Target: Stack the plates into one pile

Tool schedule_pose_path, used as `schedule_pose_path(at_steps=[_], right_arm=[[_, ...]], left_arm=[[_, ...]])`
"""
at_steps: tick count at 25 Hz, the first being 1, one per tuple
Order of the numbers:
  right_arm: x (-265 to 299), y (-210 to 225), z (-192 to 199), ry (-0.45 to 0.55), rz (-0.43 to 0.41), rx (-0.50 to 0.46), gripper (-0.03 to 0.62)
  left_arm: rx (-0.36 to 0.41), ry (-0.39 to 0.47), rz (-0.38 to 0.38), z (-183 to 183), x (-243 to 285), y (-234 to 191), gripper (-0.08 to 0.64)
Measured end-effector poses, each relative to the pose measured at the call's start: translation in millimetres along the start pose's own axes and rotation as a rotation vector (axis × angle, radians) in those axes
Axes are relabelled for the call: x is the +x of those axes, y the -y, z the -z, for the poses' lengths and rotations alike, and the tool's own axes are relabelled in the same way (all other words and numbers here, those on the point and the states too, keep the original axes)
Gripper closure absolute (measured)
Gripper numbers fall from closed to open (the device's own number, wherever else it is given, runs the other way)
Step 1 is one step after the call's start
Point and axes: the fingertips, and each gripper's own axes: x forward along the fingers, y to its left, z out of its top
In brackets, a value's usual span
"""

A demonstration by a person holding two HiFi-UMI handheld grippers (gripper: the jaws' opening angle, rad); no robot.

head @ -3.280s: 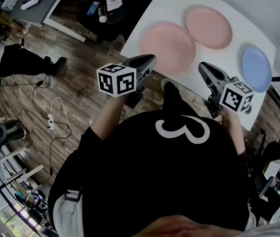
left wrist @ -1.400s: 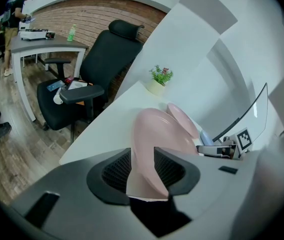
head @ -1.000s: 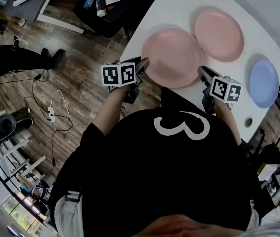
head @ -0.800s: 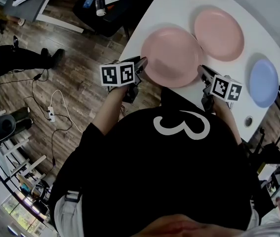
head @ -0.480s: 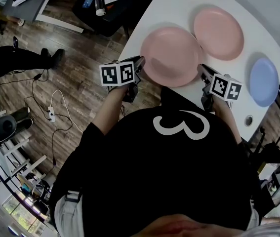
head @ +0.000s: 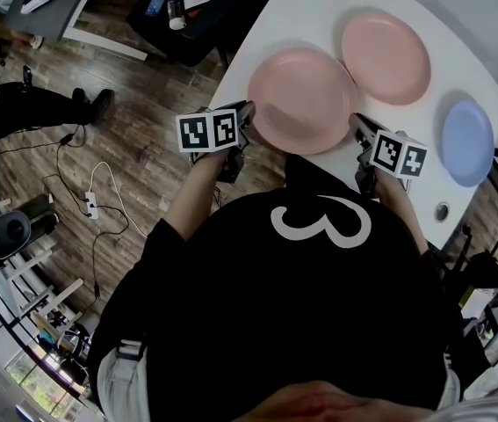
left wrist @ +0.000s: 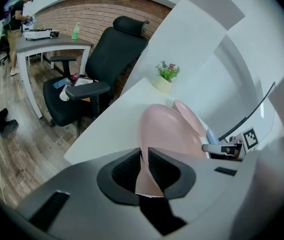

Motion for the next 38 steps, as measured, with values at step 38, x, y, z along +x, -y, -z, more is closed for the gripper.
schedule_pose_path(at_steps=[38], right_arm=[[-120.3,7.5,-12.0,0.273,0.057,0.045,0.549]], left_arm=[[0.157,0.08,0.155,-10.6,-38.0,108.5,0.509]])
